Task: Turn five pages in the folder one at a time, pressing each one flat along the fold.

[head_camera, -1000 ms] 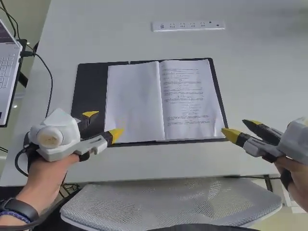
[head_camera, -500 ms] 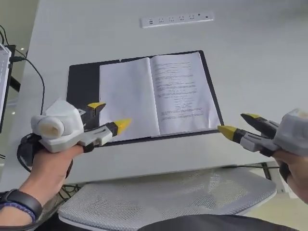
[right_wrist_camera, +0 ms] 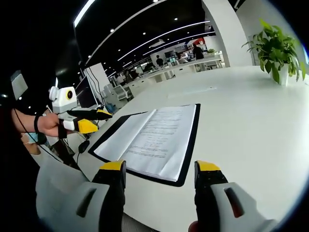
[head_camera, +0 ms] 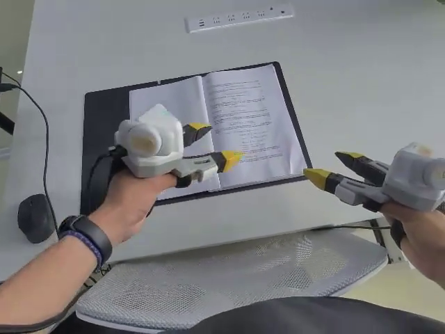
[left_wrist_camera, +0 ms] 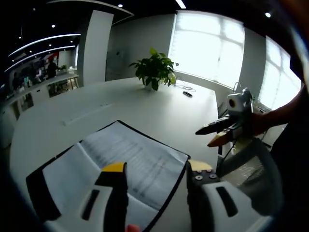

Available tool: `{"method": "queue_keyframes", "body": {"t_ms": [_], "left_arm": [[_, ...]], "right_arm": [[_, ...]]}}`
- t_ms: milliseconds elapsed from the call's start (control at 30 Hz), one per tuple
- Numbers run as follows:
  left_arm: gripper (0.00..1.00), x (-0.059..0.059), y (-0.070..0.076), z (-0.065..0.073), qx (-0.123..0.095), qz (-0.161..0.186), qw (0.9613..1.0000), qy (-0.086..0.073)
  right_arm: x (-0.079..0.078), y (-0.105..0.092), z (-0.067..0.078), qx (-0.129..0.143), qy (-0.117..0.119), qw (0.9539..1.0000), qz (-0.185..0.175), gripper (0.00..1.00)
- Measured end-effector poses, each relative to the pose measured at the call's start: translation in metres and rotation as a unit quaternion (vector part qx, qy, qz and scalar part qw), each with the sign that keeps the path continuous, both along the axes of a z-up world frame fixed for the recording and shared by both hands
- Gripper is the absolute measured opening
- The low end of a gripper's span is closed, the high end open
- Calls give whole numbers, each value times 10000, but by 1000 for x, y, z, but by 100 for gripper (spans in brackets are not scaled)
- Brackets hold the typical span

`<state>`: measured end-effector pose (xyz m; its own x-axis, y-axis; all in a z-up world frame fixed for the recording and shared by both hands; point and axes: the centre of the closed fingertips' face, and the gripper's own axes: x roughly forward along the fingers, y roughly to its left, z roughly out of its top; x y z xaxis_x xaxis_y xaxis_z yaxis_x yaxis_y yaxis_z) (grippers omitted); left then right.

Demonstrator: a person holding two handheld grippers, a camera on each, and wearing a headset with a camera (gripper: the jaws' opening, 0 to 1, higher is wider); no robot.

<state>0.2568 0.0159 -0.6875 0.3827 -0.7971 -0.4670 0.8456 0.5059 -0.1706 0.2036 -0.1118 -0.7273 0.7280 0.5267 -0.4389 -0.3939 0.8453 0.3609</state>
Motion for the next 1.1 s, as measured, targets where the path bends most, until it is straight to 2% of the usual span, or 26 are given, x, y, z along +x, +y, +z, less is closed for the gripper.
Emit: {"method": "queue_keyframes", "body": {"t_ms": [133,300,467,633,700,800,967,1000,1100], "left_arm": [[47,0,-23,-10,55,-174,9998,101],[49,0,-40,-19,83,-277,9994,169],[51,-1,-56,-33,213,-339,9989,237],[49,-2,-78,-54,446,-253,9982,324],[48,-1,-86,-65,514,-102,9976,450],[40,-5,-97,-82,640,-24,9967,499],[34,-7,-103,-100,805,76,9957,462],[33,-6,-102,-106,924,94,9949,396],[29,-5,-102,-119,1010,145,9939,418]], "right_arm": [[-1,-4,0,-17,-3,10000,-34,56],[-1,-6,0,23,-10,10000,-77,57],[-2,-6,-3,1,36,10000,-41,58],[-1,-8,-3,29,55,10000,-56,57],[-1,-9,-3,57,68,9999,-77,57],[-1,-13,-3,94,77,9998,-127,56],[-3,-18,-5,156,129,9996,-215,56],[-3,-19,-5,159,131,9995,-227,55],[-4,-22,-7,195,153,9993,-268,55]]}}
